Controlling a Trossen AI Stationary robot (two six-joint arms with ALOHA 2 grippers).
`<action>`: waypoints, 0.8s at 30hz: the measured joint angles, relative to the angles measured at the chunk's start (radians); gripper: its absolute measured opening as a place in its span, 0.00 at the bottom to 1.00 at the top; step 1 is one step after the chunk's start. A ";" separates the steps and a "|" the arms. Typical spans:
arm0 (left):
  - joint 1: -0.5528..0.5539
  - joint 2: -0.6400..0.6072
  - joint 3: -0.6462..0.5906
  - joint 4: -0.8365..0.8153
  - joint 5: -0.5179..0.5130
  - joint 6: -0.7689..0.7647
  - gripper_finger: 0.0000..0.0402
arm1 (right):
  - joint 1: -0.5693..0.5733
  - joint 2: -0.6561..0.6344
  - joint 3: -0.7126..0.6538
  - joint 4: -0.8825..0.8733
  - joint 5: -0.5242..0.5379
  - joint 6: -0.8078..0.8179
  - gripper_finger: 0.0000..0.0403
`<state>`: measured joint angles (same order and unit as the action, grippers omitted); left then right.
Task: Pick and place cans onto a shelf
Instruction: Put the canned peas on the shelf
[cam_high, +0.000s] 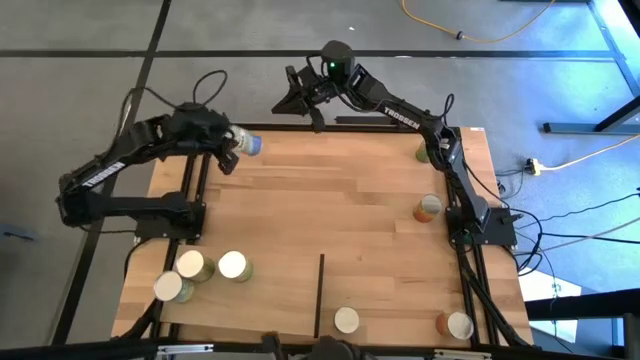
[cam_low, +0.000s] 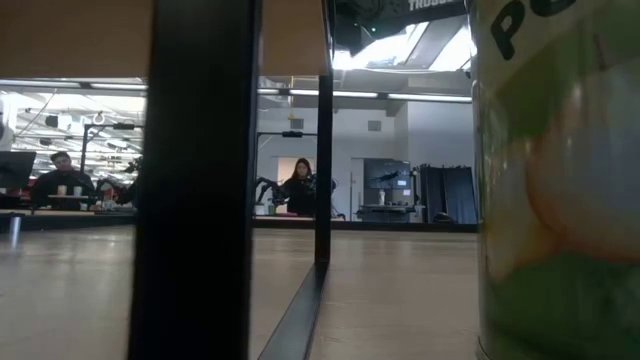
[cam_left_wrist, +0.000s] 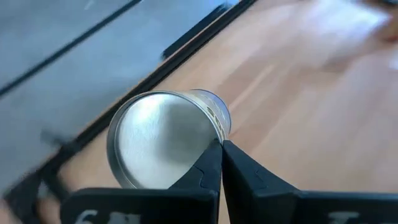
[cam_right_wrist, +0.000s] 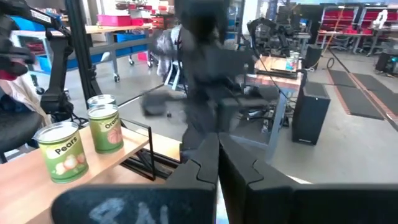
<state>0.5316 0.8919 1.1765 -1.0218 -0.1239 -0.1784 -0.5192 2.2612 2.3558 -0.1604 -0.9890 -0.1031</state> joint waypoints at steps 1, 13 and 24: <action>-0.020 0.001 0.025 -0.001 0.015 0.023 0.00 | -0.006 0.000 0.000 0.000 0.000 0.011 0.02; -0.238 0.214 0.276 -0.112 0.074 0.165 0.00 | -0.090 -0.003 0.000 -0.049 -0.106 0.016 0.02; -0.351 0.519 0.368 -0.117 0.118 0.217 0.00 | -0.197 -0.112 0.001 -0.093 -0.106 -0.063 0.02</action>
<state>0.1807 1.4106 1.5448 -1.1389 -0.0064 0.0384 -0.7164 2.1493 2.3566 -0.2535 -1.0951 -0.1660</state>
